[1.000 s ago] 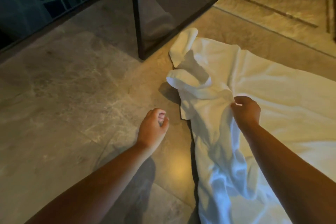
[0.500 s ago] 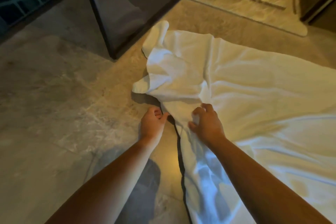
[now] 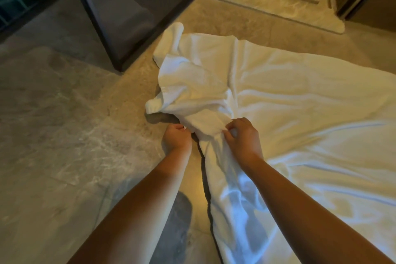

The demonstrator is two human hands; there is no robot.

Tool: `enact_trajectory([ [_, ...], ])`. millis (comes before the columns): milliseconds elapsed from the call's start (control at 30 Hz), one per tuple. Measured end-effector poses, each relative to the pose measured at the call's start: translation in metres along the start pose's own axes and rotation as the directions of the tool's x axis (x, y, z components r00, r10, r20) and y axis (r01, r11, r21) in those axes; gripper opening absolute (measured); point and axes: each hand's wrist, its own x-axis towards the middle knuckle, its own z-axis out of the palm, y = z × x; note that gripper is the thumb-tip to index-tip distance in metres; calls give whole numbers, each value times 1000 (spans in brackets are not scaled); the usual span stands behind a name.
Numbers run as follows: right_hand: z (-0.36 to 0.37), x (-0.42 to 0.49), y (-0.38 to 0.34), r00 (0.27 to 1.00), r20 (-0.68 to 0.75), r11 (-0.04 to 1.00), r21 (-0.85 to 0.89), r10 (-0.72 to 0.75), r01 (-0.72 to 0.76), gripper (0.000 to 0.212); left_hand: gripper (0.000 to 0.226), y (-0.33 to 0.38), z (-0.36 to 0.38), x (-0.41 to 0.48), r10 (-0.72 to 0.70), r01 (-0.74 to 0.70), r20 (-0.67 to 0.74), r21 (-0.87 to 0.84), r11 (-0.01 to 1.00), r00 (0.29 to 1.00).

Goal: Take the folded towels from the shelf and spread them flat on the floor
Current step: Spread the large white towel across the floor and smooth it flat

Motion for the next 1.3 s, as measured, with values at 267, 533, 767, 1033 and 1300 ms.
enact_trajectory([
  [267,-8,-8,-12,1000,3,996,87,-1,0,32,21,0,-97,0,217,-224,-125,-48,973,968],
  [533,27,-39,-36,914,334,972,36,-232,233,49,12,-27,-240,-16,280,-248,-321,135,959,905],
  [767,58,-64,-53,778,517,889,-68,-357,453,57,11,-66,-346,-50,176,-91,-492,192,977,853],
  [1033,54,-97,-46,656,647,759,-179,-388,626,56,21,-100,-409,-83,122,132,-634,339,931,764],
  [1300,50,-111,-34,629,682,740,-190,-374,646,55,35,-107,-395,-79,211,137,-655,437,889,726],
])
